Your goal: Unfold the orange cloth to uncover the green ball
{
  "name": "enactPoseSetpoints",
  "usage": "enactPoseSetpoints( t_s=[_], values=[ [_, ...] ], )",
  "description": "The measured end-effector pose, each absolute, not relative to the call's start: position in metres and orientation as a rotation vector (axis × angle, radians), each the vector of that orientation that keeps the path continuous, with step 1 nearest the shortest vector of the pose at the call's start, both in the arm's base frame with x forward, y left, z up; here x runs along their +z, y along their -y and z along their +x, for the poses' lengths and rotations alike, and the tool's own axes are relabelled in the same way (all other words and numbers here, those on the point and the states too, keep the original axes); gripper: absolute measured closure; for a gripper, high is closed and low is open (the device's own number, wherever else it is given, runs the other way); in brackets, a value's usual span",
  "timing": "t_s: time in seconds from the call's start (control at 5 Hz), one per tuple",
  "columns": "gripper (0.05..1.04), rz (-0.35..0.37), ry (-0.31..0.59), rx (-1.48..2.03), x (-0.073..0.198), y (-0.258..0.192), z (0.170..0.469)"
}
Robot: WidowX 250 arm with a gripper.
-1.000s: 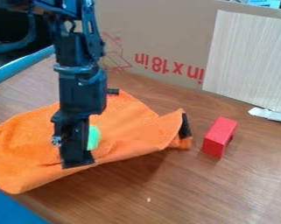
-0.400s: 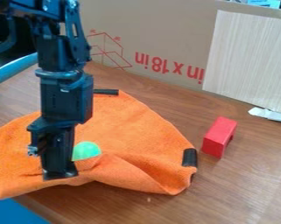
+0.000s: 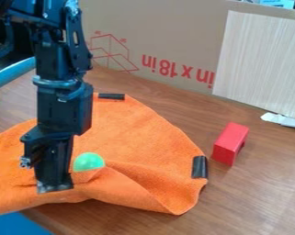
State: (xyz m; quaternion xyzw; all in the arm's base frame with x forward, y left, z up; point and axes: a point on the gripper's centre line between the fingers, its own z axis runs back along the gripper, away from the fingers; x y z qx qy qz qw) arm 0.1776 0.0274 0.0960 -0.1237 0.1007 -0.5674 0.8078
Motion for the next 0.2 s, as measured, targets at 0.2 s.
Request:
enactPoseSetpoints(
  t_s=[0.2],
  values=[
    [0.604, -0.273, -0.220, -1.220, 0.0961, -0.0287, 0.1762]
  ],
)
